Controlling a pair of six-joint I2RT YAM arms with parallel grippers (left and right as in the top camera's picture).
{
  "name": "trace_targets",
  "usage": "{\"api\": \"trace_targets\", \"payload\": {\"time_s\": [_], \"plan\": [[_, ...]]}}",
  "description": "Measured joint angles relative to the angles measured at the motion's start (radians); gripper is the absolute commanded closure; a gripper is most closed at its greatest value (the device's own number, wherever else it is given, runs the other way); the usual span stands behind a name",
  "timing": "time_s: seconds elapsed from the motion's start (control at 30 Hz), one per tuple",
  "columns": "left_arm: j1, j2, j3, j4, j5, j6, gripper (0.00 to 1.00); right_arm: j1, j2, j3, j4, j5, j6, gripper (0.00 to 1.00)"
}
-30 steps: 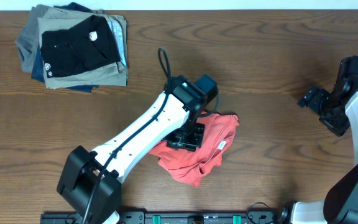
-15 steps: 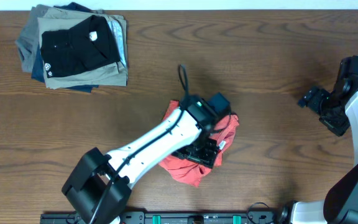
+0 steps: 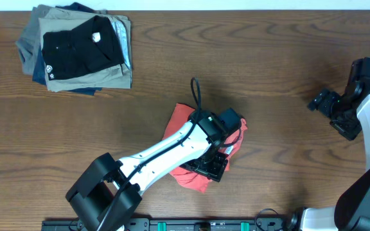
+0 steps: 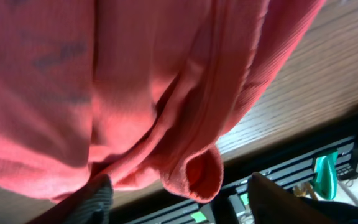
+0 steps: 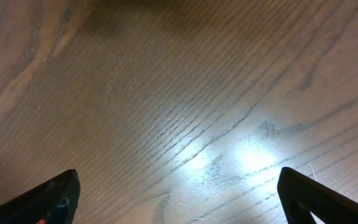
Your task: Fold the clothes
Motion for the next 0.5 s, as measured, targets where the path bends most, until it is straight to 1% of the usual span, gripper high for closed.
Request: {"api": "trace_targets", "payload": {"time_s": [0.2,0.27,0.3,0.37,0.43,0.5], "plan": [[0.000,0.000,-0.009,0.048,0.000,0.000,0.36,0.000,0.000,0.000,0.000,0.000,0.000,0.01],[-0.002,0.000,-0.023,0.064,0.001,0.000,0.38,0.000,0.000,0.000,0.000,0.000,0.000,0.01],[-0.004,0.000,-0.032,0.069,0.003,0.000,0.41,0.000,0.000,0.000,0.000,0.000,0.000,0.01],[-0.008,0.000,-0.047,0.073,0.004,-0.006,0.50,0.000,0.000,0.000,0.000,0.000,0.000,0.01],[-0.016,0.000,-0.057,0.081,0.009,-0.006,0.60,0.000,0.000,0.000,0.000,0.000,0.000,0.01],[-0.027,0.000,-0.060,0.095,0.013,-0.006,0.67,0.000,0.000,0.000,0.000,0.000,0.000,0.01]]}}
